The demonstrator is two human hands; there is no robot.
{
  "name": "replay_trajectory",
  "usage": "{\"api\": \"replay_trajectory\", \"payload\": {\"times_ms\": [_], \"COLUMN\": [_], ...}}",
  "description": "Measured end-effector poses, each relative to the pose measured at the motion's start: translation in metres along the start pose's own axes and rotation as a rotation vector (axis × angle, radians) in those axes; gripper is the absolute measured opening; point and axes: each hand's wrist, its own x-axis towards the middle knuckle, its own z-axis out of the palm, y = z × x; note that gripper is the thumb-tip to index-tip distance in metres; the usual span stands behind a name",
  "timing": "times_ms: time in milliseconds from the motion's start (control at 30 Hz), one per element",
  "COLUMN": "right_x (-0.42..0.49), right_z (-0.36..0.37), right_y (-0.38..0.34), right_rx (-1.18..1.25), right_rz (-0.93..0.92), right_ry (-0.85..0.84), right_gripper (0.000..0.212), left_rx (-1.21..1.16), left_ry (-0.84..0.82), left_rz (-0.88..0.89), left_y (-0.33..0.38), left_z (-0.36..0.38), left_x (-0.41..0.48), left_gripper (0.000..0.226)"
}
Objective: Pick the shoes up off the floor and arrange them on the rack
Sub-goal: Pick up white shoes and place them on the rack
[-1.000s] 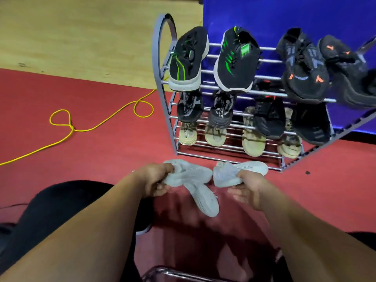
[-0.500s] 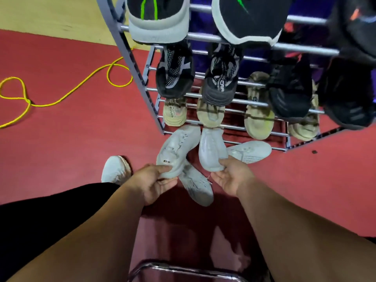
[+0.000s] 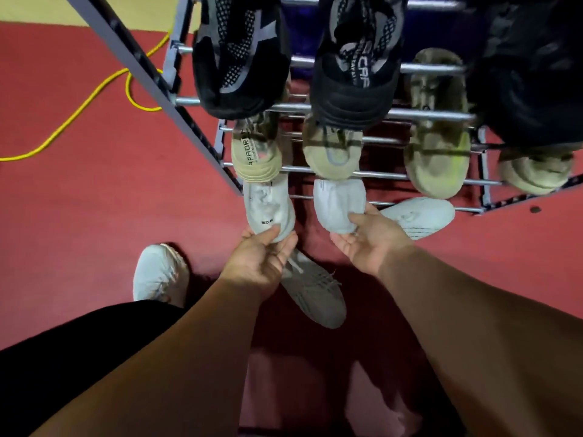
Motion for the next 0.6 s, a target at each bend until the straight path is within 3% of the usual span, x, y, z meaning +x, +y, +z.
{"api": "replay_trajectory", "payload": {"times_ms": [167, 267, 333, 467, 600], "right_x": [0.023, 0.037, 0.045, 0.056, 0.064], "right_z": [0.032, 0.039, 0.034, 0.028, 0.035], "right_y": [-0.011, -0.006, 0.006, 0.020, 0.019], "right_rx": [0.021, -0.182, -0.374, -0.404, -0.459], "right_rz": [-0.044, -0.015, 0.014, -0.027, -0.045], "right_ry": [-0.075, -0.050, -0.003, 0.047, 0.060], "right_gripper": [0.034, 0.028, 0.031, 0.025, 0.029], "left_rx": [-0.004, 0.086, 0.122, 0.158, 0.202], "left_ry": [-0.059, 0.047, 0.116, 0.138, 0.173], "left_rz": [0.076, -0.004, -0.043, -0.039, -0.012], "left_y": [0.026, 0.032, 0.034, 0.032, 0.033], "left_z": [0.026, 0.031, 0.026, 0.014, 0.016], "left_x": [0.026, 0.043, 0.054, 0.071, 0.079], "left_gripper": [0.048, 0.029, 0.037, 0.045, 0.032]}}
